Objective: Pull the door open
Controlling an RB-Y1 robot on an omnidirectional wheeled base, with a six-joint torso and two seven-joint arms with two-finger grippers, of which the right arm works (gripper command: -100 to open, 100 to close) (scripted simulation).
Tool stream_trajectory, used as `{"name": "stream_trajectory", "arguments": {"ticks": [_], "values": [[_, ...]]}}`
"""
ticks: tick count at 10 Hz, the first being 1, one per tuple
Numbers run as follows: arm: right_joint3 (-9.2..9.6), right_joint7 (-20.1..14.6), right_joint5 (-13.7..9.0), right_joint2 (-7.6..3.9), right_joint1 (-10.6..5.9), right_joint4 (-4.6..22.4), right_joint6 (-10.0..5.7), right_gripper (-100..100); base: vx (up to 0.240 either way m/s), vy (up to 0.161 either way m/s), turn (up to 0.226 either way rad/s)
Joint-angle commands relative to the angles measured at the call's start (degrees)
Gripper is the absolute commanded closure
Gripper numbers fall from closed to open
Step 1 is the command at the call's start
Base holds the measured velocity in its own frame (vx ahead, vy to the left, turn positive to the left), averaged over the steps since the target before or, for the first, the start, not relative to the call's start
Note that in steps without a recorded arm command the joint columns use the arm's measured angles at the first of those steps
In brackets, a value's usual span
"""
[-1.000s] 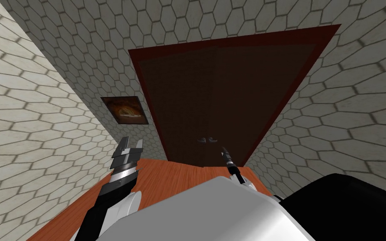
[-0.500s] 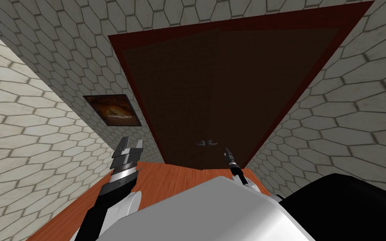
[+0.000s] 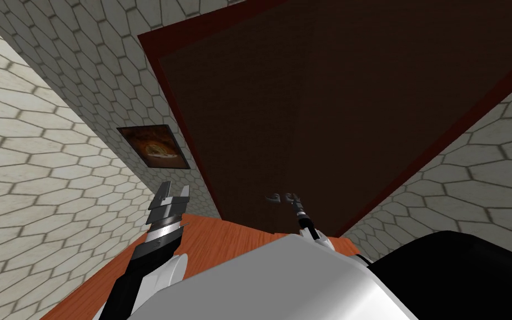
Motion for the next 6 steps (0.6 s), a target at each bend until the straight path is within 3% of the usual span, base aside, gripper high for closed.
{"name": "stream_trajectory", "arguments": {"ticks": [1, 2, 3, 6], "values": [[0.21, -0.11, 0.13, 0.15, -1.06, 2.19, -1.37, -100, 0.035, 0.053, -0.037], [0.17, -0.13, 0.10, 0.06, -0.85, 1.64, -0.84, -100, 0.010, 0.020, -0.005], [0.17, -0.13, 0.10, 0.06, -0.85, 1.64, -0.84, 100, 0.007, 0.004, 0.005], [0.17, -0.13, 0.10, 0.06, -0.85, 1.64, -0.84, 100, -0.005, -0.005, 0.006]]}}
